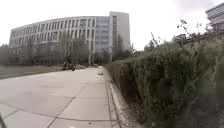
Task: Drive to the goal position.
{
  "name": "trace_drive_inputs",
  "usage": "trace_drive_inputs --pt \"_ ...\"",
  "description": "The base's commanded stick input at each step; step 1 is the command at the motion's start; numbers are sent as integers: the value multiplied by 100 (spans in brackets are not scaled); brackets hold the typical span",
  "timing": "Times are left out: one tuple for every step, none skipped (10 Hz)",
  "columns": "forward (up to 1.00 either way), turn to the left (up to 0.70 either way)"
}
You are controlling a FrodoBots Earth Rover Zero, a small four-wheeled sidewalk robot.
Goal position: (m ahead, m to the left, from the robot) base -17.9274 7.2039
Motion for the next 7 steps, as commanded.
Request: trace_drive_inputs --pt "5 0" --pt "6 0" --pt "6 0" --pt "6 0" --pt "6 0" --pt "6 0" --pt "6 0"
